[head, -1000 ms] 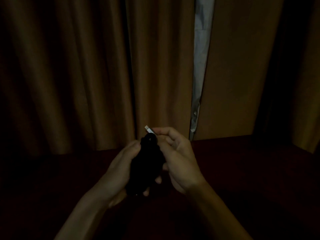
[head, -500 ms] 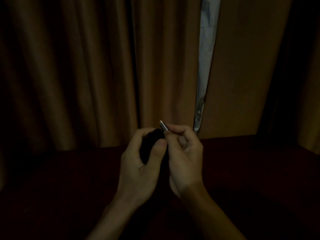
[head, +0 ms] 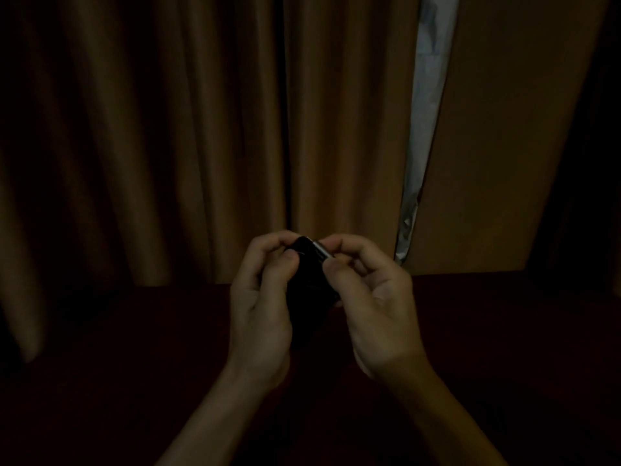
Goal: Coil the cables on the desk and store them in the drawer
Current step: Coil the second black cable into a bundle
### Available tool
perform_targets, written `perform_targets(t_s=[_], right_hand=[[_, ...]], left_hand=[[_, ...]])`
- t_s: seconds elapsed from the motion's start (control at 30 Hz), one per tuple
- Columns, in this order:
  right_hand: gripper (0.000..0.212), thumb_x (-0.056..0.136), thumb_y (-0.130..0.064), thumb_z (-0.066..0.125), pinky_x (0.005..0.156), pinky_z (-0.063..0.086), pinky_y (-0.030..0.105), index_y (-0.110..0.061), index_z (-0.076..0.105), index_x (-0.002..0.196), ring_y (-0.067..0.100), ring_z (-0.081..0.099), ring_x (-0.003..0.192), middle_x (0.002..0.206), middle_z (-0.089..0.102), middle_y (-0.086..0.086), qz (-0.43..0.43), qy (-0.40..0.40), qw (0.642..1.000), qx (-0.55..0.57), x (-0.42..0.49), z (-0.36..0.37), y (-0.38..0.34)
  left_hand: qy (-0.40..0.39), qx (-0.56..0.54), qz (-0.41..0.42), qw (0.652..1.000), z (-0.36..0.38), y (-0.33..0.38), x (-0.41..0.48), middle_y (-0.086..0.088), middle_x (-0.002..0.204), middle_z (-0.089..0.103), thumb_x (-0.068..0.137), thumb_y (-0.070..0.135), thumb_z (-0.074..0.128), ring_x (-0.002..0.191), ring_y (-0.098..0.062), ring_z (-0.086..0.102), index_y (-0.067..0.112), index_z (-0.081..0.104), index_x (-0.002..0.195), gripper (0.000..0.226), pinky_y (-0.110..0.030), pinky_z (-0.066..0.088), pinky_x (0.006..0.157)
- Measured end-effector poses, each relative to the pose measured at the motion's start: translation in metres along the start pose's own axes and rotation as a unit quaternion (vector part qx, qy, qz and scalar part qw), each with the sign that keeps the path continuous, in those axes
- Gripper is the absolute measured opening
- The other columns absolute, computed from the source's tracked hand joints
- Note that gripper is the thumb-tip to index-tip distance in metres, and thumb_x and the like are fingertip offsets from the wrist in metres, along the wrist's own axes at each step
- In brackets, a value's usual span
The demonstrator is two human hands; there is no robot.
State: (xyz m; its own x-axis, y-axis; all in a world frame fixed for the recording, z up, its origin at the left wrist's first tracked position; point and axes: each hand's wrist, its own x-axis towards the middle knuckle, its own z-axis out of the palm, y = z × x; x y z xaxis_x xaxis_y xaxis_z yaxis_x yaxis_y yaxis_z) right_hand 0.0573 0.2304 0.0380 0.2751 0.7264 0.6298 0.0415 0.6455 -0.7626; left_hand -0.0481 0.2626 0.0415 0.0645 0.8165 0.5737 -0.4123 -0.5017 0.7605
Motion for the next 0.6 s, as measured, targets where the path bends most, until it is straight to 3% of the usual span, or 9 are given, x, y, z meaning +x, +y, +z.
perform_targets(t_s=[0.1,0.3,0.43,0.6], right_hand=[[0.016,0.094,-0.018,0.058,0.066,0.047,0.019,-0.021,0.072,0.101,0.002,0.059,0.074,0.078,0.063,-0.008,0.000,-0.033,0.999,-0.008,0.0015,-0.0028,-0.0022],[0.019,0.094,-0.019,0.056,0.058,0.044,0.016,-0.025,0.074,0.097,0.002,0.057,0.070,0.078,0.063,-0.009,0.022,-0.066,0.998,0.001,0.0044,-0.0088,-0.0039],[0.023,0.094,-0.019,0.054,0.056,0.043,0.015,-0.031,0.074,0.092,0.000,0.056,0.068,0.077,0.063,-0.008,0.028,-0.060,0.997,0.030,0.0033,-0.0069,-0.0031],[0.021,0.095,-0.015,0.051,0.057,0.042,0.013,-0.022,0.070,0.091,-0.001,0.055,0.065,0.075,0.063,-0.011,0.003,-0.036,0.999,0.041,0.0011,-0.0001,-0.0010]], left_hand=[[-0.010,0.020,-0.008,1.000,-0.0041,-0.0010,0.0023,-0.002,0.086,0.069,0.091,0.031,0.049,0.078,-0.017,0.066,0.029,0.067,0.091,0.019,-0.027,0.052,0.061],[-0.049,0.033,-0.006,0.998,-0.0039,0.0022,0.0023,0.001,0.082,0.068,0.093,0.030,0.049,0.074,-0.017,0.066,0.030,0.065,0.087,0.017,-0.027,0.052,0.057],[-0.032,0.036,-0.002,0.999,-0.0034,0.0002,0.0010,-0.002,0.083,0.067,0.091,0.028,0.049,0.075,-0.019,0.065,0.026,0.065,0.089,0.016,-0.029,0.051,0.058],[0.006,0.039,0.009,0.999,-0.0005,-0.0010,-0.0012,-0.009,0.088,0.067,0.091,0.029,0.049,0.081,-0.026,0.063,0.028,0.065,0.090,0.016,-0.043,0.050,0.065]])
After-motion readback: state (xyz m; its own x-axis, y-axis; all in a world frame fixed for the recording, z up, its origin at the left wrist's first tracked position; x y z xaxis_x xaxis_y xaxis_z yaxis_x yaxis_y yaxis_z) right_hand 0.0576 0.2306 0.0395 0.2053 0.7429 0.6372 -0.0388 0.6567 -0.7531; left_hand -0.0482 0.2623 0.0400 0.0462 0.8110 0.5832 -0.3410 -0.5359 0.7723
